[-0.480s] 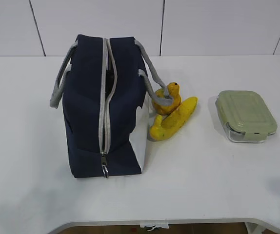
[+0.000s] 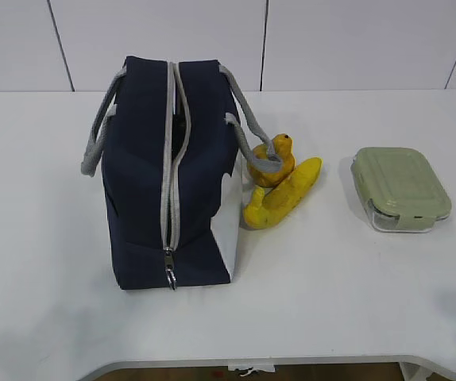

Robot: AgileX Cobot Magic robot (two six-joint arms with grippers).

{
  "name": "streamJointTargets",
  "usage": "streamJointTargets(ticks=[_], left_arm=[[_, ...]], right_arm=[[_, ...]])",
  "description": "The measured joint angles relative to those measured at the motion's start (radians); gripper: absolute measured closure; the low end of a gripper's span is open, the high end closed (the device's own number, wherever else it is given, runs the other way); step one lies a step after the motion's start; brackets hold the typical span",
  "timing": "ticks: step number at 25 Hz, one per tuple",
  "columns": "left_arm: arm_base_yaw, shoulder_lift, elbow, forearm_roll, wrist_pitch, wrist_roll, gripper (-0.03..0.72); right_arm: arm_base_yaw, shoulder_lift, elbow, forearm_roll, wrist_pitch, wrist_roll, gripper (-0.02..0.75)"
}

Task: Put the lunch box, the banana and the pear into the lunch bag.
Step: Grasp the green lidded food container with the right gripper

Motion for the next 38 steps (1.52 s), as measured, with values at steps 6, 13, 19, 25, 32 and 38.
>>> streamJointTargets(ticks=[6, 13, 19, 25, 32, 38], left_arm=[[0.000, 0.000, 0.000, 0.000, 0.000, 0.000, 0.449], [0.000, 0.000, 0.000, 0.000, 0.000, 0.000, 0.449], [0.000, 0.000, 0.000, 0.000, 0.000, 0.000, 0.449], [0.000, 0.000, 0.000, -0.007, 0.000, 0.000, 0.449], [0.000, 0.000, 0.000, -0.007, 0.000, 0.000, 0.449], [0.000, 0.000, 0.000, -0.007, 0.000, 0.000, 0.449]], right_arm=[[0.000, 0.011, -0.010, 0.000, 0.000, 0.000, 0.358], [0.000, 0.169, -0.026, -0.001, -0.068, -0.004, 0.370], [0.000, 0.364, -0.080, -0.001, -0.076, -0.004, 0.372], [0.000, 0.572, -0.151, -0.022, -0.095, 0.001, 0.374], [0.000, 0.830, -0.230, -0.057, -0.154, 0.053, 0.375], [-0.029, 1.025, -0.337, -0.075, -0.204, 0.059, 0.375]])
